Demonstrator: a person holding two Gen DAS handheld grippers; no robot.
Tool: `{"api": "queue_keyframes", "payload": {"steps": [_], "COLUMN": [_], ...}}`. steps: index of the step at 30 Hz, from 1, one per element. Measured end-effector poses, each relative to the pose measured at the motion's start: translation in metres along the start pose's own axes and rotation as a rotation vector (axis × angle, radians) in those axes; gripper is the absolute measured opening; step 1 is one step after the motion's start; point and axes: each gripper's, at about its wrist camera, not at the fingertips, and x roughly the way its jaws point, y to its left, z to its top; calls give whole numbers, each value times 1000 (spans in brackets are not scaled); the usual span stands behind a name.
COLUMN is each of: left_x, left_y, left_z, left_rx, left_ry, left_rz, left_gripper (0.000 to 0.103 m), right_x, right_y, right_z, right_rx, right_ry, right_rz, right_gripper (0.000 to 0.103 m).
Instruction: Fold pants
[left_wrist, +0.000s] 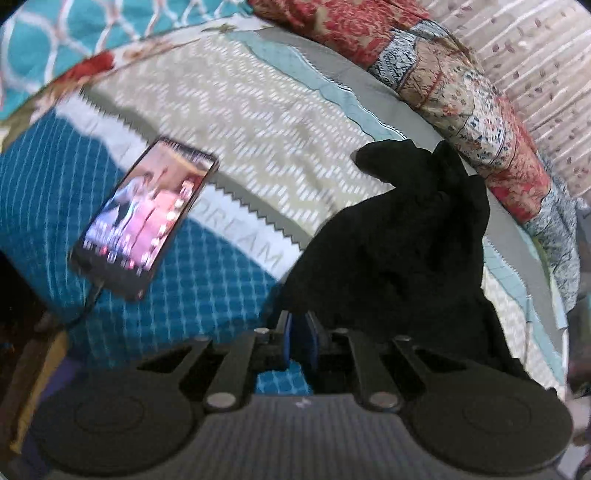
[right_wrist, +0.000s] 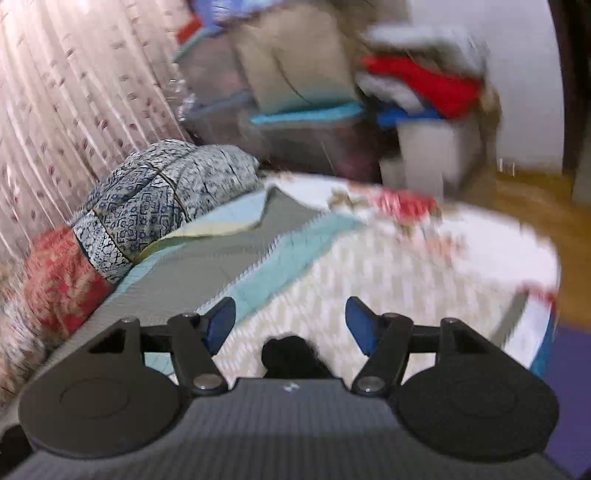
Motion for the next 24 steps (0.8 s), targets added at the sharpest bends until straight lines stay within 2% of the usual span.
{"api": "queue_keyframes", "payload": {"steps": [3,7,12,15,18,20,21,23,24], "left_x": [-7,-5,28,50,74,89,98,108,109], "left_y": [4,-22,-77,-103,-116,-117,-115,-110,-108], "left_z": [2,0,-20,-37,-50,-57,-59,-61,-61], "left_rx": [12,102,231,293,313,313,313,301,293], "left_ry": [-16,-1,93,148,199,230,244,265,269], "left_rz": [-11,-72,-175,-188,-166,-137,-110,-79,-81], "left_gripper": [9,9,9,9,9,9,9,9,9], "right_x": [2,5,28,48,69,84,89,89,82], "right_y": [-32,-54,-61,-59,-50,-49,-49,-61,-63], "right_z": [-21,-50,-75,-77,-77,-79,-81,-80,-78], "right_rx": [28,77,185,219,245,239,235,266,286], "right_ry": [47,151,250,263,289,321,332,333,307], "right_rz": [20,101,149,173,186,178,160,159,173], "right_gripper": [68,67,60,58,55,32,6,6,6]}}
